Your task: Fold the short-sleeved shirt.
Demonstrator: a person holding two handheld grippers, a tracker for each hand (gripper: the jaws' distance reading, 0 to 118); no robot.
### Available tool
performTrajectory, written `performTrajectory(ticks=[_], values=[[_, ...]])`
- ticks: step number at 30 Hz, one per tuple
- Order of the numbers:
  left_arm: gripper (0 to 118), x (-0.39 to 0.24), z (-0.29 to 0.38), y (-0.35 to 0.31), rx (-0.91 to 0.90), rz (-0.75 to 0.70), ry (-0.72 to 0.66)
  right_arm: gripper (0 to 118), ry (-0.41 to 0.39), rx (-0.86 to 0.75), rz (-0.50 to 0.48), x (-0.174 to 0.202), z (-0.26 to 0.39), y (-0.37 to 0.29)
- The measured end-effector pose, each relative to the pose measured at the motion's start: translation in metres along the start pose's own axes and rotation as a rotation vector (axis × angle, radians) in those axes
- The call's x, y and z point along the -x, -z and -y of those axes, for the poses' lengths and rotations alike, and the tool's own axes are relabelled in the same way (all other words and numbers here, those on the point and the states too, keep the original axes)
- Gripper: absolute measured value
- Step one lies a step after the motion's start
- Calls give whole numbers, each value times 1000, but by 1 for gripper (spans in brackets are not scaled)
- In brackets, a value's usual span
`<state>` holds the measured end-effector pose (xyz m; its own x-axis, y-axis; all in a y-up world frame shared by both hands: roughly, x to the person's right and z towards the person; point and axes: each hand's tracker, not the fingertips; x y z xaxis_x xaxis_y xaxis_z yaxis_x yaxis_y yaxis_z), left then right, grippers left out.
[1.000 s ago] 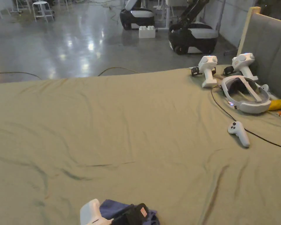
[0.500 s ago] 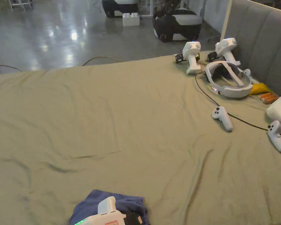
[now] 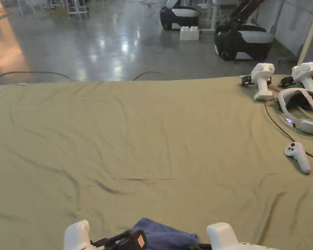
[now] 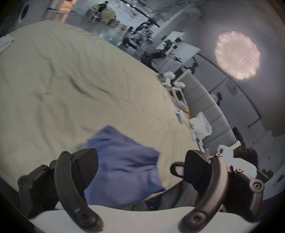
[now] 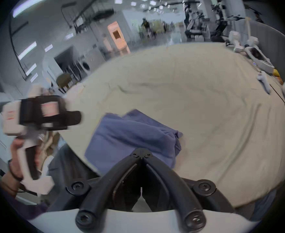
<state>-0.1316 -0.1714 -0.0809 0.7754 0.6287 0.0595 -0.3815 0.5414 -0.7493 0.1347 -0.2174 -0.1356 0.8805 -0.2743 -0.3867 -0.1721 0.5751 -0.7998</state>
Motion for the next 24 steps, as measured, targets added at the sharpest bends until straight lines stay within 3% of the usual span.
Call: performTrajectory(ticks=[2, 3, 4, 5, 7, 10, 11, 14, 18, 21, 24], values=[[108, 21, -2, 5, 17, -54, -64, 0, -46, 194, 147, -1, -4, 49], [108, 31, -1, 6, 24, -43, -100, 0, -66, 313, 144, -4, 1, 72], [108, 39, -1, 9, 44, -32, -142, 0, -55, 334, 127, -7, 6, 86], [108, 47, 0, 16, 73, -42, -178, 0, -53, 216, 116, -5, 3, 77], [107, 54, 1, 29, 112, -38, -199, 0, -32, 261, 143, 2, -5, 68], [105, 54, 7, 55, 171, 3, -191, 0, -98, 263, 176, 9, -1, 70], [96, 54, 9, 64, 218, 9, -188, 0, -94, 263, 178, 10, -1, 69], [44, 50, 22, 84, 194, -87, -104, 0, -81, 256, 175, 6, 1, 68], [36, 53, 15, 68, 172, -25, -157, 0, 2, 224, 116, -3, 1, 55], [34, 54, -3, 36, 86, 35, -168, 0, 142, 88, -2, -11, 2, 20], [34, 76, -38, -7, 23, -65, -129, 0, 244, 31, -71, -20, 8, -5]])
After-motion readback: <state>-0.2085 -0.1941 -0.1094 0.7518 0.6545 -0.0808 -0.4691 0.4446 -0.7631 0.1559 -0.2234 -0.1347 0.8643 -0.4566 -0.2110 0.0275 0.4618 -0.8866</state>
